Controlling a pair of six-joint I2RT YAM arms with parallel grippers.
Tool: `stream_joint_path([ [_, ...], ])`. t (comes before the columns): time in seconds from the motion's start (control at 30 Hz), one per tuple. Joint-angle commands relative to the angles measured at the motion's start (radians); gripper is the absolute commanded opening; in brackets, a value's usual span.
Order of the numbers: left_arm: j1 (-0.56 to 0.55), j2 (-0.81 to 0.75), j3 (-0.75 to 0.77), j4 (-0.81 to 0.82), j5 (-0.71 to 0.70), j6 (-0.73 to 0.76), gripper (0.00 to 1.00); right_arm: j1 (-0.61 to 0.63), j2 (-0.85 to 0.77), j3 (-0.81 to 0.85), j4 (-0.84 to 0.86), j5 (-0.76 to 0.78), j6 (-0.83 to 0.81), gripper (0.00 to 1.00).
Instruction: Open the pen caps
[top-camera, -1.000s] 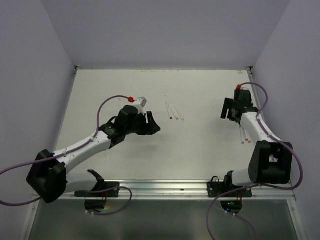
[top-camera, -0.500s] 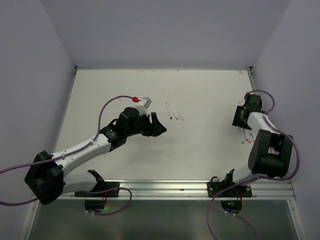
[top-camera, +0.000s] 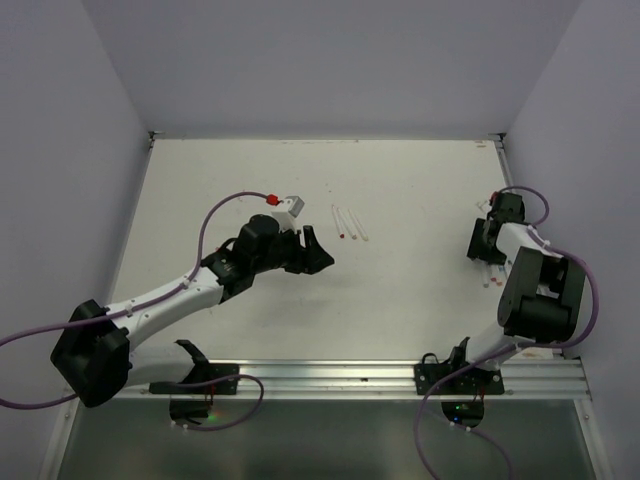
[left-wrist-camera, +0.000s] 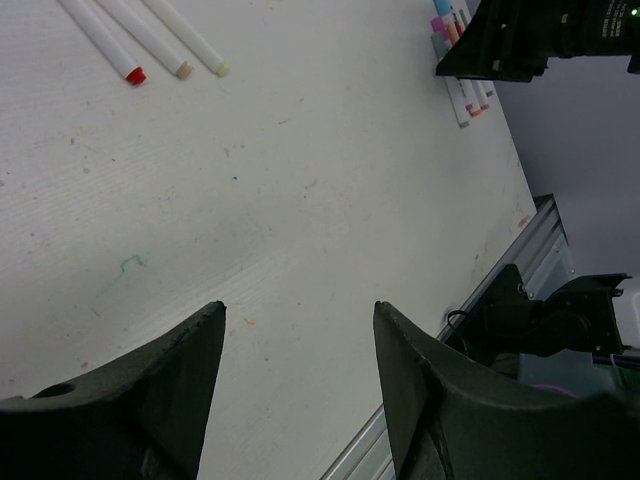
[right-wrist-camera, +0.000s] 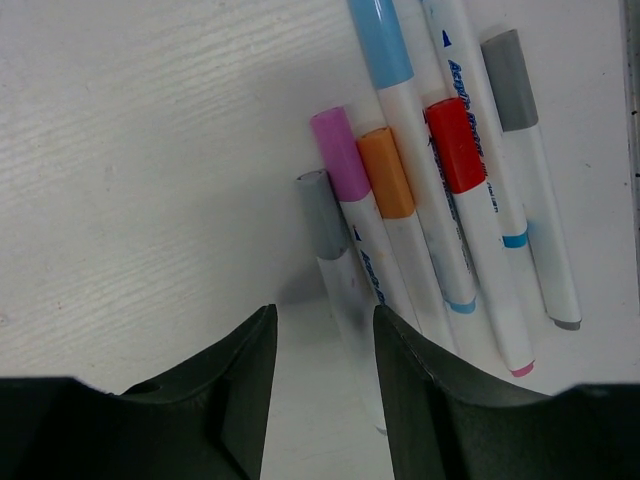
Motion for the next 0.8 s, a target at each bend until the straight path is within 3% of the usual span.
stream_joint_path([
  [0.0,-0.003,-0.003,-0.002,0.049,0.012,0.020,0.64,-0.012,0.038,0.032,-0.012,-0.019,-0.025,0.47],
  [0.2,-0.003,-0.006,0.004,0.043,0.005,0.022,0.64,-0.014,0.088,0.064,-0.038,-0.044,-0.028,0.41],
  [0.33,-0.003,-0.006,0.004,0.047,0.006,0.019,0.64,-0.014,0.108,0.076,-0.053,-0.070,-0.028,0.25],
  [0.47,-0.003,-0.009,0.006,0.040,0.002,0.019,0.64,-0.012,0.106,0.075,-0.059,-0.091,-0.028,0.18],
  [0.57,-0.003,-0.012,0.007,0.034,-0.004,0.017,0.64,0.000,0.118,0.079,-0.069,-0.120,-0.030,0.01],
  [0.77,-0.001,-0.010,0.024,0.008,-0.008,0.008,0.63,0.127,0.092,0.119,-0.072,-0.116,0.002,0.00],
])
